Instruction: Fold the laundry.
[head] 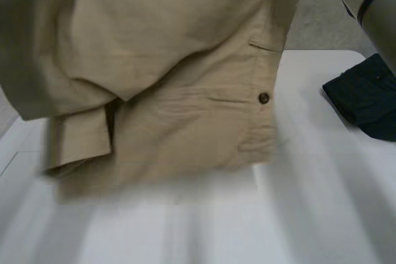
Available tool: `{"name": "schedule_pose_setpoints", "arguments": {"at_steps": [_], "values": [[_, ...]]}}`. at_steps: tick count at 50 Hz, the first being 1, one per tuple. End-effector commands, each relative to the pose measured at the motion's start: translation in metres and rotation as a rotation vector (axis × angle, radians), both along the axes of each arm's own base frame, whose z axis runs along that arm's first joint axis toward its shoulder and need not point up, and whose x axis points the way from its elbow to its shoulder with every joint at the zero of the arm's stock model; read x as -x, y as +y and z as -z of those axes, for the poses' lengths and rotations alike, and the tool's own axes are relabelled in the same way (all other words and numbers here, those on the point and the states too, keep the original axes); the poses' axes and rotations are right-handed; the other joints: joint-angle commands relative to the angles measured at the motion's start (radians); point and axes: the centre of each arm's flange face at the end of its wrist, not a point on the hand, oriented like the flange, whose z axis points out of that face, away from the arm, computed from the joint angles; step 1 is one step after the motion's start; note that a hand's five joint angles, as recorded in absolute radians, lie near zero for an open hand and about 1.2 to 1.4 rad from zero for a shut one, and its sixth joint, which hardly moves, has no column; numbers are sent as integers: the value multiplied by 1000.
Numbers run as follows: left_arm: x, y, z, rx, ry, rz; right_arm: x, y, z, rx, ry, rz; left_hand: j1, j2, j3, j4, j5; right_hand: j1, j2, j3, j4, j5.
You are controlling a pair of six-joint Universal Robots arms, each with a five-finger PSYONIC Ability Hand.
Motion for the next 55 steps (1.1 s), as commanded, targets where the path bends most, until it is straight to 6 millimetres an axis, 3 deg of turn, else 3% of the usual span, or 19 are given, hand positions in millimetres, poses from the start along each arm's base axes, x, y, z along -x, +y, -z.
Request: {"name": "schedule_pose_setpoints", "arguments": {"at_steps": [1, 8, 12, 16, 19, 20, 21, 22, 26, 31, 35, 39, 42, 43, 47, 51, 55], "values": [[33, -75, 64, -169, -95, -16, -23, -40, 56, -117, 37, 29, 277, 198, 212, 198, 230, 273, 222, 205, 202, 216], [54, -136, 155, -306, -176, -31, -38, -63, 126, -218, 95, 61, 277, 198, 212, 198, 230, 273, 222, 205, 202, 216], [67, -166, 192, -273, -177, -16, -47, -86, 167, -202, 90, 101, 277, 198, 212, 198, 230, 273, 222, 205, 202, 216], [80, -199, 207, -166, -127, -23, -54, -110, 180, -92, 7, 176, 277, 198, 212, 198, 230, 273, 222, 205, 202, 216], [83, -215, 206, -125, -92, -43, -56, -128, 182, 5, -76, 227, 277, 198, 212, 198, 230, 267, 215, 199, 196, 210], [84, -221, 202, -111, -66, -54, -61, -135, 181, 67, -122, 232, -101, -179, -165, -180, -148, -585, -636, -652, -656, -642], [85, -223, 200, -112, -56, -59, -64, -137, 183, 81, -125, 226, -488, -567, -553, -567, -535, -949, -1000, -1016, -1019, -1006], [85, -224, 199, -120, -52, -67, -65, -140, 186, 86, -110, 226, -945, -1024, -1009, -1024, -992, -949, -1000, -1016, -1019, -1006], [84, -223, 190, -173, -44, -126, -75, -132, 197, 48, 15, 209, -945, -1024, -1009, -1024, -992, -949, -1000, -1016, -1019, -1006], [66, -208, 183, -282, -80, -227, -56, -125, 187, -45, 68, 234, -945, -1024, -1009, -1024, -992, -949, -1000, -1016, -1019, -1006], [57, -185, 179, -326, -142, -246, -38, -104, 181, -150, 137, 230, -945, -1024, -1009, -1024, -992, -949, -1000, -1016, -1019, -1006], [43, -146, 194, -414, -286, -252, -25, -69, 187, -301, 257, 159, -945, -1024, -1009, -1024, -992, -949, -1000, -1016, -1019, -1006], [36, -120, 207, -481, -365, -238, -15, -39, 200, -434, 354, 84, -910, -988, -974, -989, -956, -949, -1000, -1016, -1019, -1006], [31, -102, 216, -528, -412, -223, -10, -25, 207, -499, 390, 52, -801, -880, -866, -880, -848, -882, -933, -950, -953, -939], [20, -62, 239, -633, -497, -161, 3, 0, 229, -649, 468, -14, -716, -794, -780, -795, -762, -732, -783, -799, -803, -789], [10, -35, 255, -722, -541, -88, 10, 13, 248, -733, 495, -61, -575, -653, -639, -654, -622, -503, -555, -571, -574, -560], [2, -20, 270, -825, -558, -34, 9, 14, 269, -752, 494, -85, -574, -653, -639, -653, -621, -467, -519, -535, -538, -525]]}}
